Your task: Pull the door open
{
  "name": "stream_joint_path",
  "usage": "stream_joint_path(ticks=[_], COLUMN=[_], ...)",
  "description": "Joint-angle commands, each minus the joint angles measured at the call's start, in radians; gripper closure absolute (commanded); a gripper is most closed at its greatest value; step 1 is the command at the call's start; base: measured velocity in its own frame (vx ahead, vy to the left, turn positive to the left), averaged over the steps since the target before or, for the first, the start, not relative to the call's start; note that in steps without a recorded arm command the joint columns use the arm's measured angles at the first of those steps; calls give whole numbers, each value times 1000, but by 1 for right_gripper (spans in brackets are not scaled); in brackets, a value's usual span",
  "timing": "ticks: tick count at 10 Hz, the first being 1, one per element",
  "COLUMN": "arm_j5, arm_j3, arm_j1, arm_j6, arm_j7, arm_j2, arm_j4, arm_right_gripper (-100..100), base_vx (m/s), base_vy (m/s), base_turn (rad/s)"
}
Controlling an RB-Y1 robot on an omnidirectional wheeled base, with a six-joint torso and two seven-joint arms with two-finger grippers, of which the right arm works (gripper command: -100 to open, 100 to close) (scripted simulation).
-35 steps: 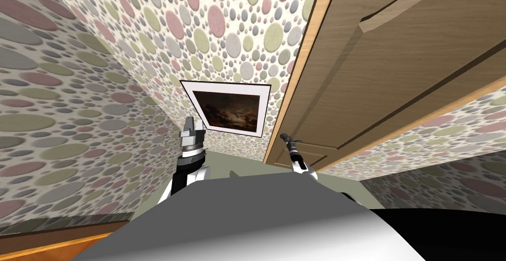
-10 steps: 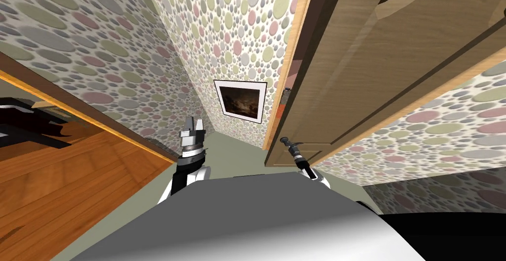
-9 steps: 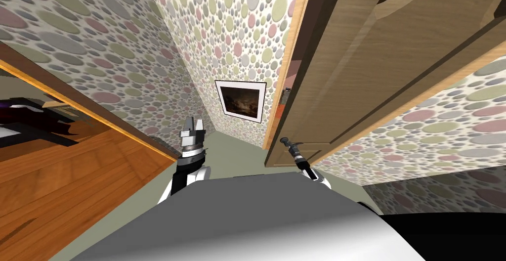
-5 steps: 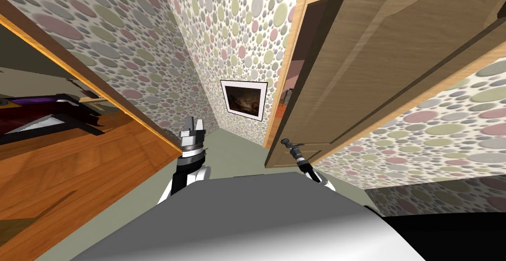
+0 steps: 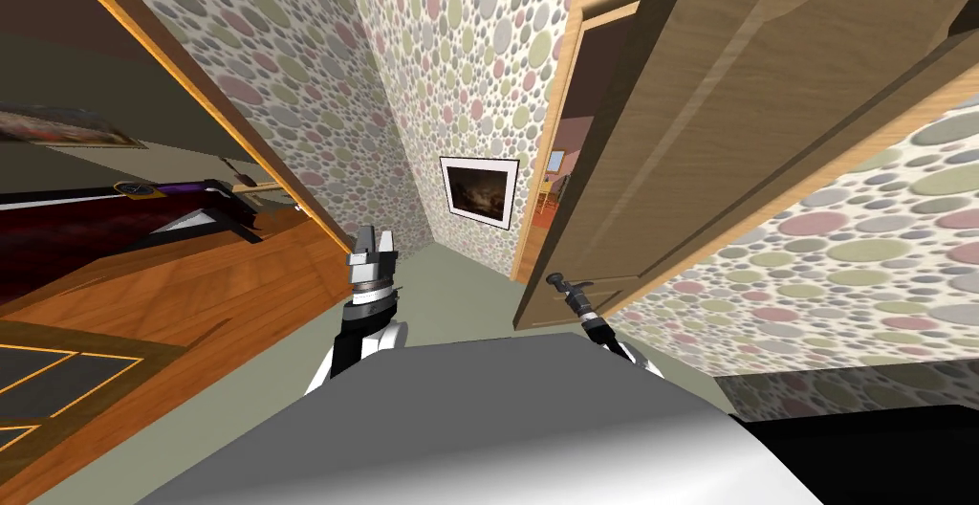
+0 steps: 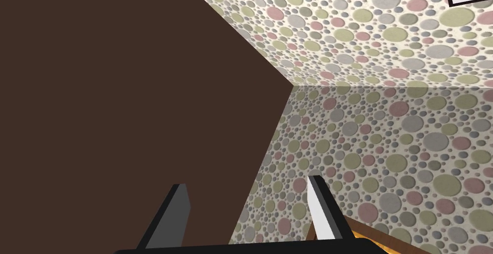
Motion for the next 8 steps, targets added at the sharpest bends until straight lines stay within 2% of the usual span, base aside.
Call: stream_joint_path(ticks=[1,2,3,8], arm_j5=[0,-1,-2,-7], arm_j3=[0,7,8,24], arm_j1=[0,17,21,67], arm_j6=[0,-33,-41,-138], arm_j7=[0,-9,-11,-35], arm_j2=[0,-10,-13,-46], arm_j4=[0,11,14,44], arm_right_gripper=[100,100,100,100], base_vx=[-87,-134,-180,-208], base_vy=[-31,-77,-95,-79], base_turn=[25,212,183,175])
